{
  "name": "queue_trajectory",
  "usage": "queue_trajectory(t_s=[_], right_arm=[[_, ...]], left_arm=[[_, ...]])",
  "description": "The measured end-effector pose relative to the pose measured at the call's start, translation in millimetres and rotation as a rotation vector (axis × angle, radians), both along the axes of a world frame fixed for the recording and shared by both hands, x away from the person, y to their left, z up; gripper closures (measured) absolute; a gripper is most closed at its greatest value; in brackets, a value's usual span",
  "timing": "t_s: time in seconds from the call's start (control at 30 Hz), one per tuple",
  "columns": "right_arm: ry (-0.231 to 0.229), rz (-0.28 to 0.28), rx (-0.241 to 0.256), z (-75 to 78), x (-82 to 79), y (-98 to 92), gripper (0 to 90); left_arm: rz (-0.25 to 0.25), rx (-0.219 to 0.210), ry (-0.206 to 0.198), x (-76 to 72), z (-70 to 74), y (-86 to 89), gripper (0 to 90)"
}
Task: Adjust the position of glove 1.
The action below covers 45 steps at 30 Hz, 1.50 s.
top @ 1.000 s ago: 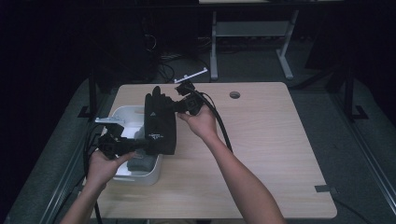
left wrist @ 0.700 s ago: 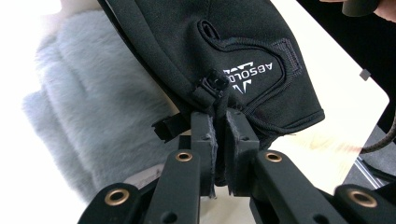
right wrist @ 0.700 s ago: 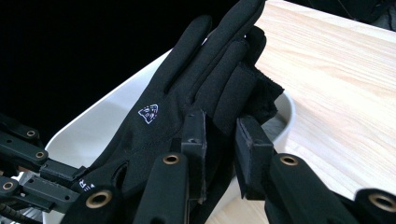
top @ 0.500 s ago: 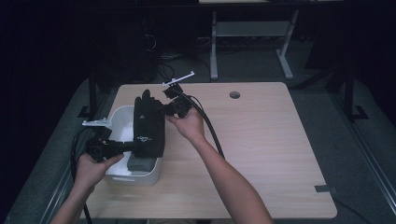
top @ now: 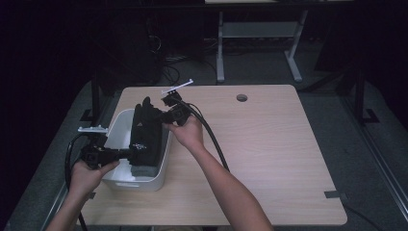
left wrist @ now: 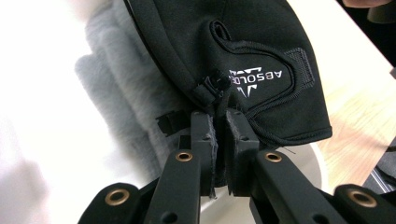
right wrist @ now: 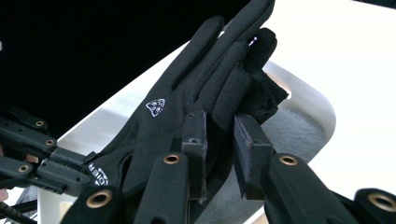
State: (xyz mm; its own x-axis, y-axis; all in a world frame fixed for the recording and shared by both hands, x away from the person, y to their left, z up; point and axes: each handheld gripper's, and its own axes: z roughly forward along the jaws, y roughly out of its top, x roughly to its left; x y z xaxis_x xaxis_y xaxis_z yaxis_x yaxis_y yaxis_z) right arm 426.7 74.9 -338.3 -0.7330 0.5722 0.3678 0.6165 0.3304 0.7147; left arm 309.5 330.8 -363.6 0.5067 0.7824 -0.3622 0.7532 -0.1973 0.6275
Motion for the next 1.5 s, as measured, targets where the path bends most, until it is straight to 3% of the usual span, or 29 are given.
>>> queue_trajectory(t_s=[0.27,0.47,0.57,0.63,0.9,1.5], right_arm=[[0.022,0.012,-0.023,-12.1,-2.1,3.8,76.7],[0.049,0.006,-0.041,-23.2,-0.3,1.9,75.4],[0.054,-0.004,-0.047,-25.7,1.3,-1.1,71.8],[0.059,-0.008,-0.041,-25.5,2.9,-4.7,62.7],[0.043,-0.026,-0.030,-15.9,2.4,-19.6,58.8],[0.013,-0.061,0.004,1.5,3.9,-71.3,45.1]], left_arm=[[0.000,0.030,0.028,0.1,-8.5,1.2,83.8],[-0.012,0.022,0.050,3.8,-18.2,-1.5,83.1],[-0.017,0.021,0.053,5.7,-20.2,-2.3,80.9],[-0.011,0.017,0.054,6.4,-19.1,-2.2,76.3],[-0.001,0.033,0.023,7.6,-8.6,-1.8,62.9],[0.005,-0.002,-0.060,8.8,15.0,-13.1,56.4]])
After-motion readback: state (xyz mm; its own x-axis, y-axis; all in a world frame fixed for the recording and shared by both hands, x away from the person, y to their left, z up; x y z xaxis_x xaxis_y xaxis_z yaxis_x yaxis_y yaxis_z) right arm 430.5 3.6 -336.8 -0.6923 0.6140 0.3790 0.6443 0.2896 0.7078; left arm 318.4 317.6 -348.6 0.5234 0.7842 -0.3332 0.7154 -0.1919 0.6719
